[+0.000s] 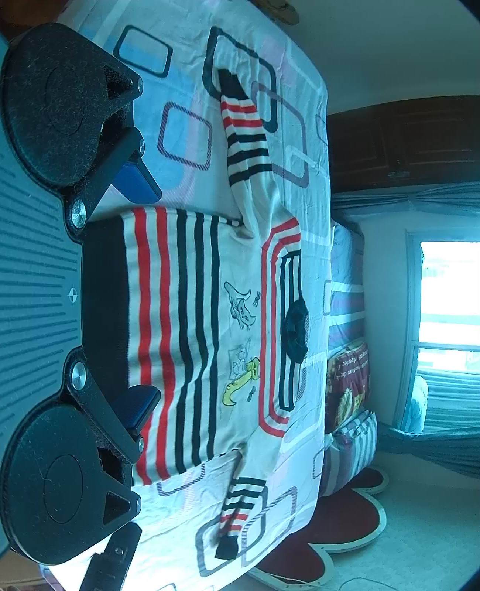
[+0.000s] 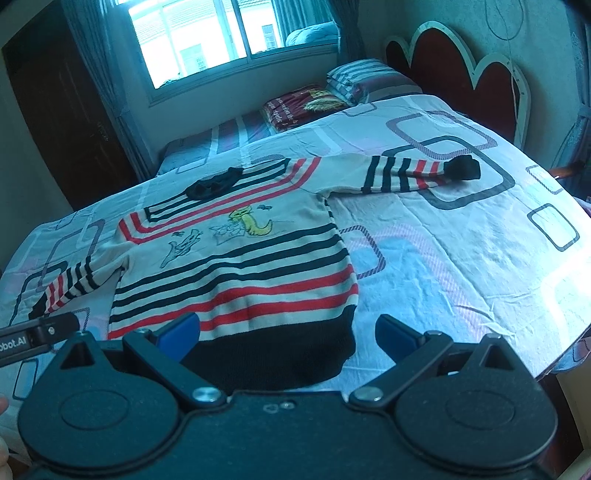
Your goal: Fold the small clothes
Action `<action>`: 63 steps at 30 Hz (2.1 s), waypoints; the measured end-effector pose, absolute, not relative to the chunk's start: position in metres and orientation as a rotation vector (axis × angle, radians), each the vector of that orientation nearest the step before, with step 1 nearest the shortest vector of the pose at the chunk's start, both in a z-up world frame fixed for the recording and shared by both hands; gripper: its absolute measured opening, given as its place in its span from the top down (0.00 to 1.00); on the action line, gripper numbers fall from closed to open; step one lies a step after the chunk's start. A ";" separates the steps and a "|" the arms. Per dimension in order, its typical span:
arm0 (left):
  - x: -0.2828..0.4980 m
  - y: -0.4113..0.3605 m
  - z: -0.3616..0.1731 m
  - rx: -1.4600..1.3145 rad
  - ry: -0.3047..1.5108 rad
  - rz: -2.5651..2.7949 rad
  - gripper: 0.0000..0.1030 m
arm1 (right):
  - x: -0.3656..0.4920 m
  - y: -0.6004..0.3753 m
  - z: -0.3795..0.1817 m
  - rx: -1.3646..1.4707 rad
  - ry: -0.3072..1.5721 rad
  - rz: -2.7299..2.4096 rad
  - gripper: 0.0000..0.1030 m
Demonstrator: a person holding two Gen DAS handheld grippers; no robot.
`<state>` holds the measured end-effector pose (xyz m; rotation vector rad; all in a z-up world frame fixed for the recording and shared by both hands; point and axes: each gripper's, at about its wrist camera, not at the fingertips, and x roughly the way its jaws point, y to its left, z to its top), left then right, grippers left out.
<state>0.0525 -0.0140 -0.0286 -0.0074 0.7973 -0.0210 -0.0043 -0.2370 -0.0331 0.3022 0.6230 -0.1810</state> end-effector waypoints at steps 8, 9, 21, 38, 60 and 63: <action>0.096 -0.028 -0.054 -0.004 0.838 0.005 0.00 | 0.021 -0.281 -0.049 0.404 0.696 -0.269 0.02; 0.103 -0.032 -0.056 -0.009 0.840 0.002 0.00 | 0.027 -0.288 -0.051 0.413 0.695 -0.278 0.02; 0.193 -0.075 -0.091 -0.066 0.899 0.018 0.00 | 0.104 -0.363 -0.073 0.438 0.728 -0.354 0.02; 0.303 -0.137 -0.145 -0.031 0.954 0.090 0.00 | 0.208 -0.473 -0.130 0.432 0.773 -0.476 0.04; 0.382 -0.155 -0.179 -0.026 0.982 0.151 0.00 | 0.273 -0.583 -0.180 0.577 0.705 -0.683 0.05; 0.387 -0.154 -0.182 -0.026 0.988 0.158 0.00 | 0.277 -0.584 -0.181 0.543 0.712 -0.687 0.06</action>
